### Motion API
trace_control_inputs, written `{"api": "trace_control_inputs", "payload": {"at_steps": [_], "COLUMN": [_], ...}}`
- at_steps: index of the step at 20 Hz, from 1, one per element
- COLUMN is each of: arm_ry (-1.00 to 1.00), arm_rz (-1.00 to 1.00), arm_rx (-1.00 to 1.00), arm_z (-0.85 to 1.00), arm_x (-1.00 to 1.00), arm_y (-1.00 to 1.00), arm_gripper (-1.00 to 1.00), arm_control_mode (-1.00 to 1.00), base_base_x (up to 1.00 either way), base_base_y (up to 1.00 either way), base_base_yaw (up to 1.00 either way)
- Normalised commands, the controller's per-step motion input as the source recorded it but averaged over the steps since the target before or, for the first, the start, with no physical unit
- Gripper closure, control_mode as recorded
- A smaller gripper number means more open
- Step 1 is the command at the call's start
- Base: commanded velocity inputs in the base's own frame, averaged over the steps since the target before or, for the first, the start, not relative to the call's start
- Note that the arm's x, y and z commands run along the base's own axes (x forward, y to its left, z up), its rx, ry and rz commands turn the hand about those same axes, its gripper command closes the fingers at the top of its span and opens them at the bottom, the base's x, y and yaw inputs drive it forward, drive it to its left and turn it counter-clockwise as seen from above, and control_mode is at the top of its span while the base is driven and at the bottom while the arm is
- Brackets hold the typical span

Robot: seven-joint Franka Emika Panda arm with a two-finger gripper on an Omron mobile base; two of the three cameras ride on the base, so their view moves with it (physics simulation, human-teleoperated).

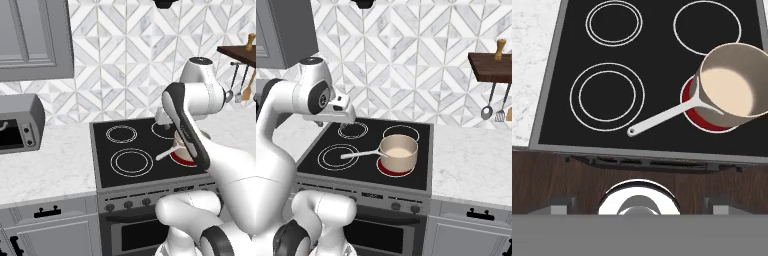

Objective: Turn off the front right burner of the stove.

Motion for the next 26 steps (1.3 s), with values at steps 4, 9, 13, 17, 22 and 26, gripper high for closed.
{"api": "trace_control_inputs", "payload": {"at_steps": [4, 9, 13, 17, 22, 26], "arm_ry": [0.0, 0.0, 0.0, 0.0, 0.0, 0.0], "arm_rz": [0.0, 0.0, 0.0, 0.0, 0.0, 0.0], "arm_rx": [0.0, 0.0, 0.0, 0.0, 0.0, 0.0], "arm_z": [0.0, 0.0, 0.0, 0.0, 0.0, 0.0], "arm_x": [0.0, 0.0, 0.0, 0.0, 0.0, 0.0], "arm_y": [0.0, 0.0, 0.0, 0.0, 0.0, 0.0], "arm_gripper": [-1.0, -1.0, -1.0, -1.0, -1.0, -1.0], "arm_control_mode": [1.0, 1.0, 1.0, 1.0, 1.0, 1.0], "base_base_x": [0.0, -0.02, -0.04, -0.08, -0.09, -0.09], "base_base_y": [-0.11, -0.54, -0.62, -0.55, -0.5, -0.35], "base_base_yaw": [0.0, 0.0, 0.0, 0.01, 0.01, 0.01]}}
